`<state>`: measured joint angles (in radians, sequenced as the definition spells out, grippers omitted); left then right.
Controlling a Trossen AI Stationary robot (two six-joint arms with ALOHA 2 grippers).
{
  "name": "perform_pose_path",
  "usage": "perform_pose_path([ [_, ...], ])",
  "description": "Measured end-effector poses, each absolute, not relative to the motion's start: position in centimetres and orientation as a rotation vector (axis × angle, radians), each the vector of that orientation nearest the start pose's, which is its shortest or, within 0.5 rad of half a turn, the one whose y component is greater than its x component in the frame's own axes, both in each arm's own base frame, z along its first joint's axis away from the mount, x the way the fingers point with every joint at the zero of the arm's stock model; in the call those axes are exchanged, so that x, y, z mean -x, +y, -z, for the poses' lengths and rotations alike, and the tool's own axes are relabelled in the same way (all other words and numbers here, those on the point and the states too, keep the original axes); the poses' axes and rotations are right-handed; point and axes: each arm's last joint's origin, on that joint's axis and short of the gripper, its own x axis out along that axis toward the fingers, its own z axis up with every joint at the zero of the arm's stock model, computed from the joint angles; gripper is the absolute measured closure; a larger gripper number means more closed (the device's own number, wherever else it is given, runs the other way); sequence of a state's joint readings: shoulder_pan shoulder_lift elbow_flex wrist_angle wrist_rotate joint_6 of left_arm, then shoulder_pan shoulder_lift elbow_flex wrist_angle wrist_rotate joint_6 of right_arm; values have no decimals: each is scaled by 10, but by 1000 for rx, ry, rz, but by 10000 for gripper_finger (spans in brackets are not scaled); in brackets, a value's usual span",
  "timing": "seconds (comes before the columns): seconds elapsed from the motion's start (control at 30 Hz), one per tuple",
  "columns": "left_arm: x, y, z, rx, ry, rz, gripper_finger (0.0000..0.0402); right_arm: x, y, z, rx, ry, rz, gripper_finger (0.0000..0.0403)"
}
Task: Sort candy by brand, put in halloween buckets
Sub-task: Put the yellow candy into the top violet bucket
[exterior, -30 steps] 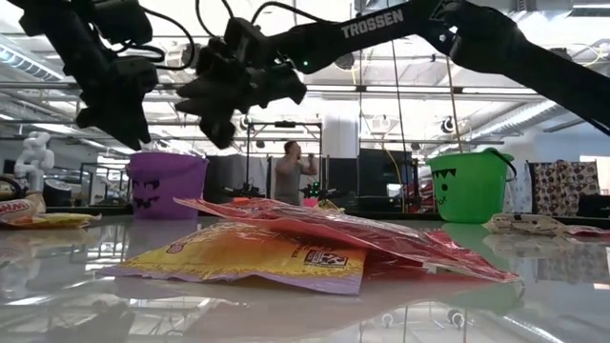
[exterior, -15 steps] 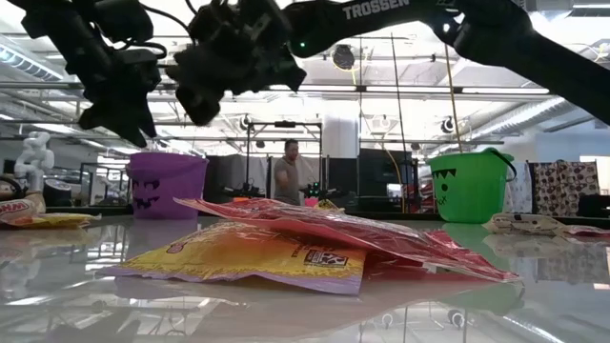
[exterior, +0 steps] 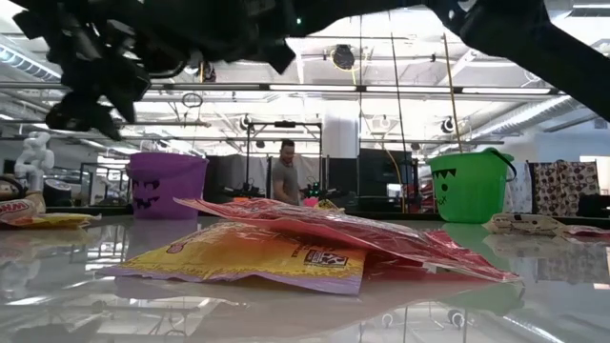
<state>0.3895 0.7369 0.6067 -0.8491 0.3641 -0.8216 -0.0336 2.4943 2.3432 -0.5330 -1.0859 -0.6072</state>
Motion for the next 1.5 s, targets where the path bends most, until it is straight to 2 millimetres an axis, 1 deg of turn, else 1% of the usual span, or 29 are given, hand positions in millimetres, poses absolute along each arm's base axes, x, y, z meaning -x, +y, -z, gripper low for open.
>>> perform_pose_path([
  [0.1, -120, 28, -229, 1100, 933, -366, 231, -551, 25, -241, 184, 216, -1121, 319],
  [0.23, -115, 16, -232, 1050, 948, -305, 231, -562, 42, -251, 183, 189, -941, 319],
  [0.3, -109, 10, -238, 1025, 945, -270, 231, -565, 53, -251, 187, 182, -867, 319],
  [0.4, -95, 5, -251, 943, 927, -273, 231, -568, 78, -244, 242, 192, -760, 319],
  [0.47, -84, 3, -257, 904, 927, -320, 231, -570, 93, -235, 249, 215, -698, 319],
  [0.53, -74, 2, -262, 887, 904, -334, 231, -572, 100, -228, 222, 242, -631, 319],
  [0.6, -70, 2, -263, 888, 885, -340, 231, -576, 107, -214, 188, 254, -589, 319],
  [0.63, -68, 2, -264, 886, 875, -340, 231, -577, 112, -209, 183, 259, -576, 318],
  [0.67, -68, 2, -264, 884, 867, -341, 231, -578, 118, -200, 187, 258, -573, 317],
  [0.73, -68, 2, -264, 874, 861, -344, 231, -580, 133, -188, 198, 233, -552, 311],
  [0.83, -68, 2, -264, 857, 867, -341, 231, -583, 149, -172, 177, 175, -540, 293],
  [0.93, -69, 3, -264, 849, 866, -354, 231, -586, 156, -157, 135, 126, -518, 267],
  [1.03, -69, 3, -264, 829, 865, -353, 231, -586, 165, -142, 137, 110, -491, 237],
  [1.2, -69, 3, -264, 829, 866, -354, 231, -585, 179, -124, 108, 103, -480, 199],
  [1.3, -69, 3, -264, 829, 865, -354, 231, -585, 181, -112, 95, 117, -475, 191],
  [1.4, -69, 3, -264, 835, 863, -360, 231, -585, 180, -110, 49, 142, -469, 192],
  [1.5, -70, 4, -264, 841, 849, -390, 231, -585, 181, -111, 41, 147, -452, 196],
])
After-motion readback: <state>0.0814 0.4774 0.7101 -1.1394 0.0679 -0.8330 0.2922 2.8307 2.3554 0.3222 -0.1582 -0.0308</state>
